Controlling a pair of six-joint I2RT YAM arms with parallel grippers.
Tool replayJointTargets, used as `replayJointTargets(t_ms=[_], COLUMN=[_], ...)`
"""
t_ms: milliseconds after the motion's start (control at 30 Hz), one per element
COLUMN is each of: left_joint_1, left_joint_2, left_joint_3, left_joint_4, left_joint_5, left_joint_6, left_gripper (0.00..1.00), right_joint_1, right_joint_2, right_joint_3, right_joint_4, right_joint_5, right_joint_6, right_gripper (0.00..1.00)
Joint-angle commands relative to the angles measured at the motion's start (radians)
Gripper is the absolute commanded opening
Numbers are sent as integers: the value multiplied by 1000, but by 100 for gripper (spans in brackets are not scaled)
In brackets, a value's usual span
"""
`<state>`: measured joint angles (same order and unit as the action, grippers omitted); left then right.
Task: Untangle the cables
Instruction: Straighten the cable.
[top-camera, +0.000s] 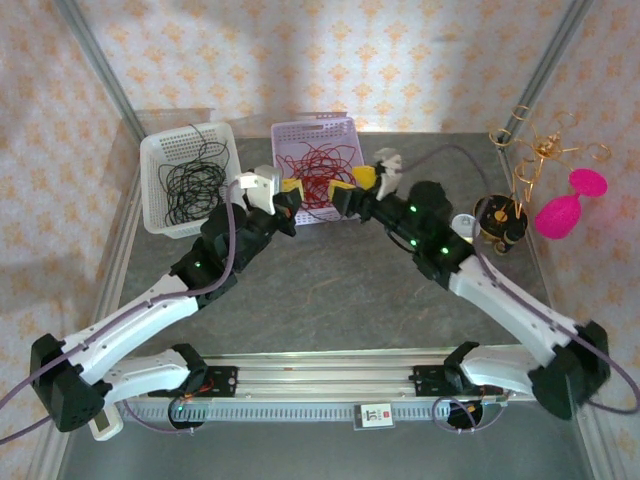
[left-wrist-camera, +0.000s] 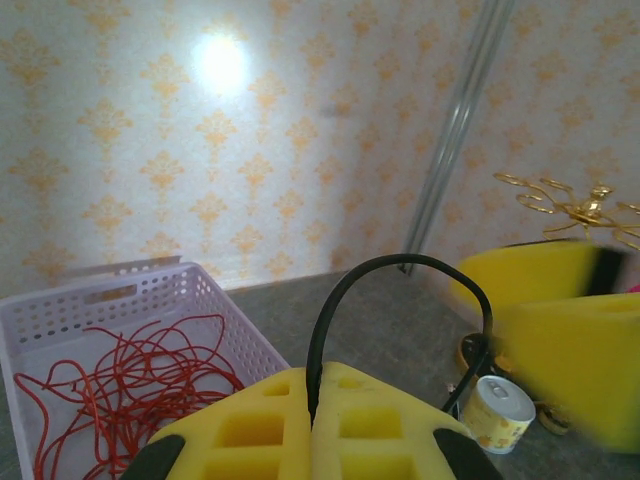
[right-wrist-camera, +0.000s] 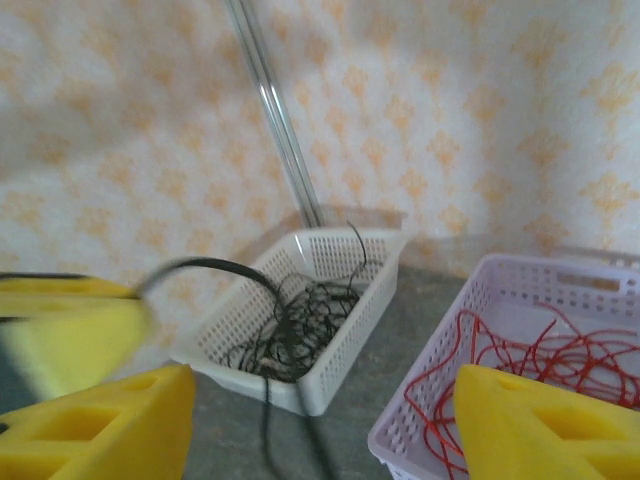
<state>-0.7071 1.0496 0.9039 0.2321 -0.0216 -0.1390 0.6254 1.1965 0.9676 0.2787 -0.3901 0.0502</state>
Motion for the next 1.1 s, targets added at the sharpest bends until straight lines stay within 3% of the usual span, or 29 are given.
replayJointTargets(t_ms=[0,100,267,467,600,767,900,1067], left_joint_1=[0,0,0,0,1,0,0,0], left_joint_2=[-42,-60,-41,-67,-64,-45,-39,-13], left_joint_3=[39,49,106,115,143,170,175,198], left_joint_4=[-53,-84,-221,-339,-453,-568,-580,-625], left_joint_5=[51,63,184,264,310,259,272,327], left_joint_6=[7,-6,-17,-25,-5,18,22,51], left_gripper=[0,0,0,0,0,0,0,0], right_joint_1=[-1,-1,-4,-15,-34,-45,-46,-60], right_joint_2=[93,131,157,143,131,97,78,66], right_joint_3=[53,36,-3,-50,-74,-82,-79,-92], right_joint_4=[-7,85,215,308,333,287,237,253], right_joint_5=[20,113,311,425,460,398,388,423], right_joint_6=[6,59,78,-20,-165,-341,-409,-433], right_gripper=[63,57,42,37,38,48,54,52])
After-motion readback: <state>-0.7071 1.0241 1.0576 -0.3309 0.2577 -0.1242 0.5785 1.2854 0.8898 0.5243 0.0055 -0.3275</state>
